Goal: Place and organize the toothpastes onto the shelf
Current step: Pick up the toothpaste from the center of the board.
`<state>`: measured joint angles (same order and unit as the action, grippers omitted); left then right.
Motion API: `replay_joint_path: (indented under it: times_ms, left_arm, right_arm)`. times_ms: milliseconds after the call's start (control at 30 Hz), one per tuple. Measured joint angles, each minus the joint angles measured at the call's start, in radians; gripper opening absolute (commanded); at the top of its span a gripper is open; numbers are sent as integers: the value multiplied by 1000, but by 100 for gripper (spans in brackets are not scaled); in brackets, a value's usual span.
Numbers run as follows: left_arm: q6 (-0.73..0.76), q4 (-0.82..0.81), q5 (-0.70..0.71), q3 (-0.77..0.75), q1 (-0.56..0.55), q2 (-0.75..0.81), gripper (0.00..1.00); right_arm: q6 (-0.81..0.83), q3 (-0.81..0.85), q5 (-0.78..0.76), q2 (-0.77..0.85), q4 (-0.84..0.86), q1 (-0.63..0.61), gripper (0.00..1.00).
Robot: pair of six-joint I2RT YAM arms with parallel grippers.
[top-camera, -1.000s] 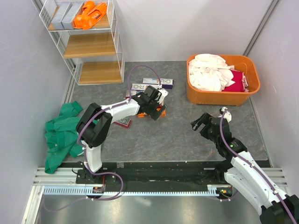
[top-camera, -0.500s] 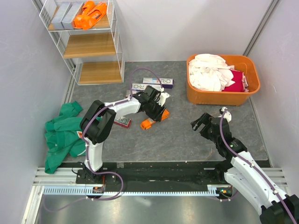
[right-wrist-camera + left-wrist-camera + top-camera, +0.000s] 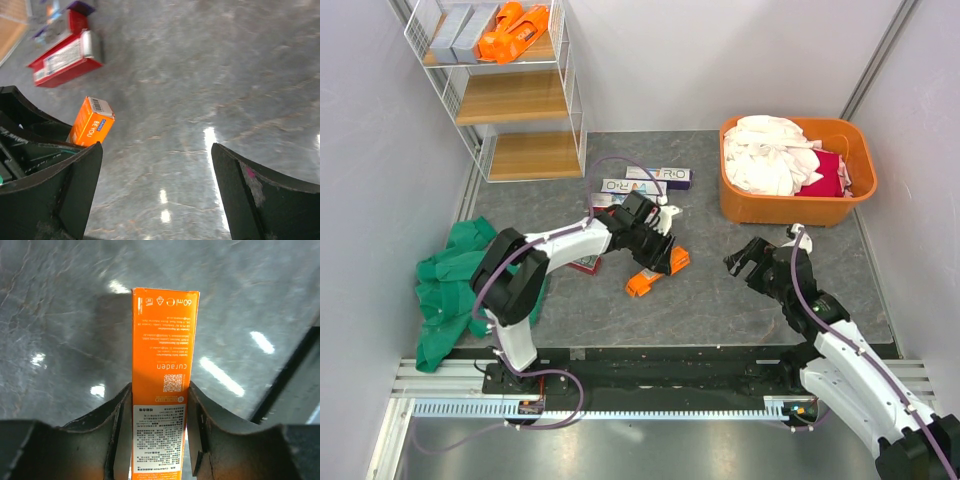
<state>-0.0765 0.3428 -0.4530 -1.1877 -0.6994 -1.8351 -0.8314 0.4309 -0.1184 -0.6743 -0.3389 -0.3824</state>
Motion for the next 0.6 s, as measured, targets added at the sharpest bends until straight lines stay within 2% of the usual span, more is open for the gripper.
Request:
replay_joint_path:
  times_ms: [233, 433, 600]
  left_arm:
    - [-49, -6, 48, 1, -113, 156, 45]
    - [-70, 7, 108, 0, -196, 166, 45]
    - [-84, 14, 159, -3, -222, 167, 45]
  right_arm:
    - [-58, 8, 151, -51, 130, 0, 98]
    - [-126, 8, 276, -109, 256, 0, 94]
    - [-164, 8, 333, -140, 322, 0, 92]
